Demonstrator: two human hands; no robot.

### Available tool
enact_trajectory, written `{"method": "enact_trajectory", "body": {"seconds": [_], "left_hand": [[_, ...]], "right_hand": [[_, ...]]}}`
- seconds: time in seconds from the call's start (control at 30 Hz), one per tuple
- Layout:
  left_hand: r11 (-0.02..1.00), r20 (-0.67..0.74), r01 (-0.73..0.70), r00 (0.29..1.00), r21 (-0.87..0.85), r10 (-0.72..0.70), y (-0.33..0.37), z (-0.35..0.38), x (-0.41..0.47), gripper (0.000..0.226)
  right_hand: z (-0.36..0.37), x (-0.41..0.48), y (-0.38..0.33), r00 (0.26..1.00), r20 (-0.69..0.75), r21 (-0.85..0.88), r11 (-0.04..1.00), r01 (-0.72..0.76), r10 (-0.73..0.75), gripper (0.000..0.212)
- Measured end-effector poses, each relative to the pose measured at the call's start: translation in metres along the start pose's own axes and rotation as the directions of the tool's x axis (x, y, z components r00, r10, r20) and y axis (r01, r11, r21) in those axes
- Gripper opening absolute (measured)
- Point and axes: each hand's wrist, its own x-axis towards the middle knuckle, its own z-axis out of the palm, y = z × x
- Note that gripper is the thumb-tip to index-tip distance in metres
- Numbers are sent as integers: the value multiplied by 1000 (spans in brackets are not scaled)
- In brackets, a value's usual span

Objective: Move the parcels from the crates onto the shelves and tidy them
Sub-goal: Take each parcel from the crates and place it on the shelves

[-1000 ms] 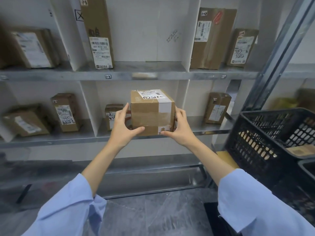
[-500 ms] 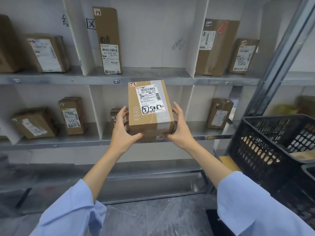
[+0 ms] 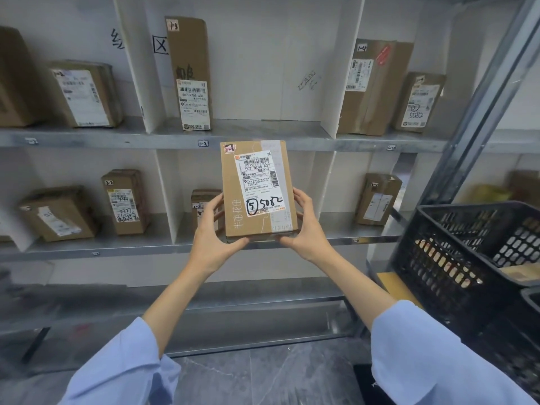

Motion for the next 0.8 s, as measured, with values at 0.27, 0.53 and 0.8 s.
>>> {"method": "enact_trajectory", "body": {"seconds": [0.27, 0.53, 0.8], "left_hand": [[999, 23, 31, 999, 38, -32, -3, -1, -2, 91], [992, 16, -7, 1000, 128, 5, -1, -8, 1, 108], [978, -3, -151, 988, 141, 152, 19, -13, 33, 102]], "right_hand": [[-2, -2, 5, 998, 57, -19, 999, -35, 36, 111], [2, 10, -8, 999, 6, 24, 998, -50, 50, 99], [-5, 39, -27, 996, -30, 57, 995, 86, -85, 97]]}}
